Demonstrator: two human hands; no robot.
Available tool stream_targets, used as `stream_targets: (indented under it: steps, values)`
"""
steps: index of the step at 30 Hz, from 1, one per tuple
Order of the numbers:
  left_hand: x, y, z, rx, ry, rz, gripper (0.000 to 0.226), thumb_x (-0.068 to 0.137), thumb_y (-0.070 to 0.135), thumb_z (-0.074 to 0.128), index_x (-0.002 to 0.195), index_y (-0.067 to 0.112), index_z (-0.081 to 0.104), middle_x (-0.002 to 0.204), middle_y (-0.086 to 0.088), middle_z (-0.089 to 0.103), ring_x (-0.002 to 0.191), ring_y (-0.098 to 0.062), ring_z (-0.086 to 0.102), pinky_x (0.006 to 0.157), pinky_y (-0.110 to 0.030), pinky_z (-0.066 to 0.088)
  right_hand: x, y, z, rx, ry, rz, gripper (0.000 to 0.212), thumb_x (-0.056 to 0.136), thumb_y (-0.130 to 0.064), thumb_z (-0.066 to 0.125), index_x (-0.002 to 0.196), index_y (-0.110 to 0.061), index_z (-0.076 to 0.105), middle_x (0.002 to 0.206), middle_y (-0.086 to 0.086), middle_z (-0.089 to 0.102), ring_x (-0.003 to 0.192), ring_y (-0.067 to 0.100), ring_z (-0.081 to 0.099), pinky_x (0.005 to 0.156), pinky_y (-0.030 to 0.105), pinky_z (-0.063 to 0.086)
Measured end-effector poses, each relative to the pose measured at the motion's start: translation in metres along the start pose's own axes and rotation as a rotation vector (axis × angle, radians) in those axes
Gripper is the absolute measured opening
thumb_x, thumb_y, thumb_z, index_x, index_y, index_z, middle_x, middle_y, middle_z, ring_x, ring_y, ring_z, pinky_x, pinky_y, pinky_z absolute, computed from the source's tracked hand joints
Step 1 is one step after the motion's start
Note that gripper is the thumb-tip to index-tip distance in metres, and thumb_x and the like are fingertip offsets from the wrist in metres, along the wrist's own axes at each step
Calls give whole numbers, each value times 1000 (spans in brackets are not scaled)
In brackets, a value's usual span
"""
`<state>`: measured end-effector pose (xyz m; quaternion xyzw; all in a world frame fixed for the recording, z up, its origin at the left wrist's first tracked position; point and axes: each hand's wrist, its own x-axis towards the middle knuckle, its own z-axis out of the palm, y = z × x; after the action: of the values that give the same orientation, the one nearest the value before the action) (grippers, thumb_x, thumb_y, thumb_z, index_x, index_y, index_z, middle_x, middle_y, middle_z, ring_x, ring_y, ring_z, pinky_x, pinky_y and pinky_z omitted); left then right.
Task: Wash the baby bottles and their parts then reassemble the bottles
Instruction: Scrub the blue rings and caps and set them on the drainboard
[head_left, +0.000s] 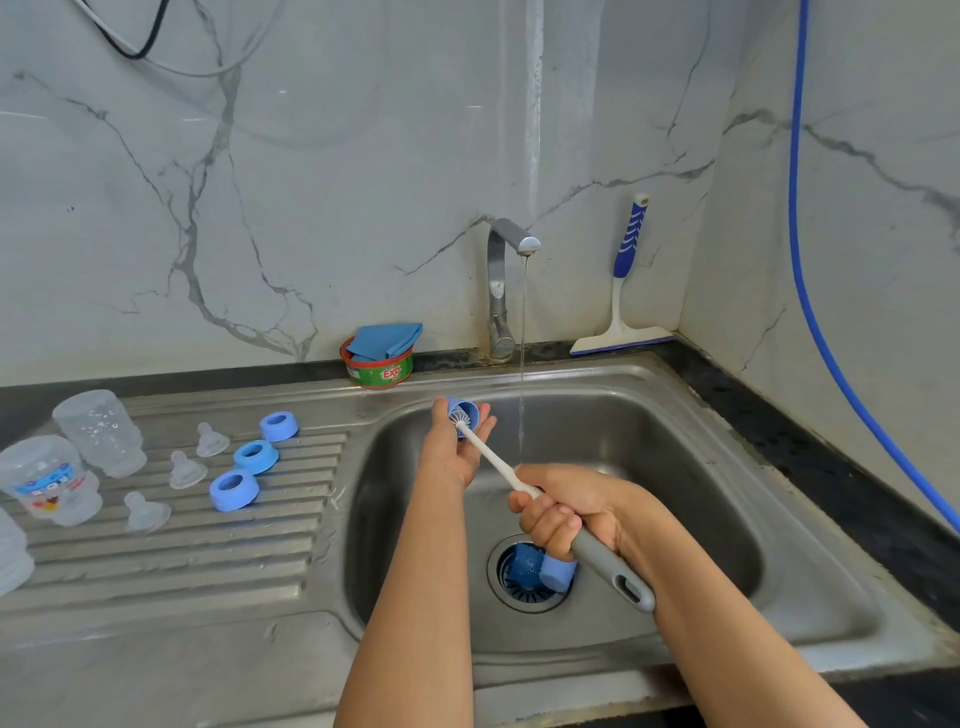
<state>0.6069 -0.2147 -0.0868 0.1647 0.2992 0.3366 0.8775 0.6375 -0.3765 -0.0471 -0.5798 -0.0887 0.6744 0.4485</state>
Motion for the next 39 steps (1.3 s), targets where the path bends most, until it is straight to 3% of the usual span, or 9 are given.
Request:
stream_targets:
  steps: [4,9,12,15,21,25,29,34,39]
  values:
    - [-4,1,4,-27,1,30,47,93,22,62,132,2,47,126,-22,51,113,-33,59,99,-45,49,-2,2,5,-176,163,-24,38,99,-35,33,69,-15,43,44,-8,29,31,3,23,29,13,20]
    - [6,-7,1,255,133,144,48,87,28,70,119,4,44,112,-17,54,97,-25,59,91,-39,53,-5,2,7,-337,357,-103,40,100,-38,30,69,-16,42,41,-8,33,30,4,25,32,14,19]
    - [11,-5,0,269,135,166,44,89,30,67,115,2,45,107,-16,56,95,-25,61,93,-40,53,-10,0,6,-276,317,-150,39,100,-37,32,70,-15,43,43,-8,33,31,3,24,32,13,20]
    - [11,-2,0,160,69,114,52,92,30,62,131,1,44,106,-18,57,86,-25,64,88,-41,53,-10,1,7,-237,250,-127,37,100,-37,33,71,-15,43,45,-8,30,32,3,23,31,13,20]
    - [-2,2,5,38,-46,19,42,95,24,59,129,3,47,118,-22,53,105,-34,61,101,-49,46,-6,1,5,-288,236,-77,37,99,-38,32,71,-15,42,46,-8,31,34,4,23,32,14,21]
    - [4,0,0,162,22,98,49,91,24,64,130,1,45,112,-19,56,84,-24,63,88,-42,53,-5,1,3,-372,318,-98,40,100,-39,31,69,-16,42,45,-8,33,33,4,25,33,13,21]
    - [10,-3,-2,245,51,139,49,89,26,67,125,-2,49,95,-15,60,78,-20,63,81,-38,56,-6,-1,-1,-245,282,-137,40,100,-38,32,69,-15,44,45,-8,31,31,3,24,31,13,20]
    - [5,1,4,144,-63,37,48,94,25,59,132,0,45,123,-23,55,103,-31,61,99,-48,47,-5,-1,2,-18,93,-80,39,99,-34,34,66,-14,42,43,-8,28,28,2,23,26,13,19]
    - [-1,8,7,108,-82,39,44,95,23,59,131,1,46,114,-23,56,95,-32,62,93,-48,50,-4,0,3,-149,165,-72,42,100,-39,32,67,-15,42,45,-8,27,31,3,23,30,13,20]
